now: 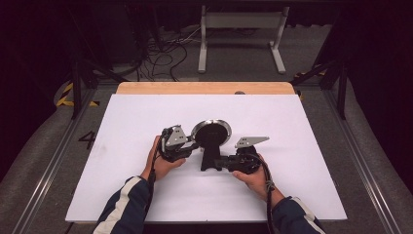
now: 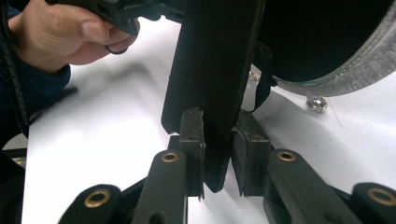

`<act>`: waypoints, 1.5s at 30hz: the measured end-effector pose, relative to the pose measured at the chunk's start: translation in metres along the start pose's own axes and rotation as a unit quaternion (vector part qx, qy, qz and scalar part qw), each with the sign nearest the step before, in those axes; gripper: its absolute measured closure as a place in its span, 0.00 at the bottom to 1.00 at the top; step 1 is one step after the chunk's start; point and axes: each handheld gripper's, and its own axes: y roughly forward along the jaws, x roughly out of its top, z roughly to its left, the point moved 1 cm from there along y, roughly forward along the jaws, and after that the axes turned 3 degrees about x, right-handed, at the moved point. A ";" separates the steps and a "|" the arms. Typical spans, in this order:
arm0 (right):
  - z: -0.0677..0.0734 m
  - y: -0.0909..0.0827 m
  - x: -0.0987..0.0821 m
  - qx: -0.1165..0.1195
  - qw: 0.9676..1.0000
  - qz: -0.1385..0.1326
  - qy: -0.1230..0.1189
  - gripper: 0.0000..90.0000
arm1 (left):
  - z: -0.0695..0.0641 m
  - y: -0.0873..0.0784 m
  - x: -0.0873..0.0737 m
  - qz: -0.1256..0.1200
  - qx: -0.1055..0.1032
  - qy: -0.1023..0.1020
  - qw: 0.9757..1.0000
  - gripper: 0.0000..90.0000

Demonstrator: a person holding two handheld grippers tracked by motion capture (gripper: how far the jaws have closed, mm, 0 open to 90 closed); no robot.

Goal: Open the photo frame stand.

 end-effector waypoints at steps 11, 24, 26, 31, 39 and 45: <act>-0.001 0.003 0.000 -0.023 1.000 0.011 -0.013 0.83 | -0.001 0.003 -0.002 -0.001 0.034 0.016 0.999 0.79; 0.004 0.006 -0.002 -0.023 0.999 0.029 -0.019 0.85 | -0.002 0.011 -0.001 0.007 0.062 0.038 0.997 0.77; 0.004 0.007 -0.003 -0.022 0.999 0.031 -0.020 0.86 | -0.002 0.013 -0.001 0.009 0.067 0.044 0.997 0.76; 0.004 0.007 -0.004 -0.029 0.999 0.041 -0.020 0.87 | -0.004 0.014 -0.002 0.010 0.067 0.044 0.997 0.76; 0.005 0.005 -0.005 -0.036 0.998 0.044 -0.031 0.88 | -0.002 0.013 -0.003 0.011 0.061 0.032 0.998 0.76; 0.008 -0.004 -0.006 -0.048 0.997 0.040 -0.043 0.87 | -0.001 0.011 -0.004 0.007 0.060 0.021 0.998 0.75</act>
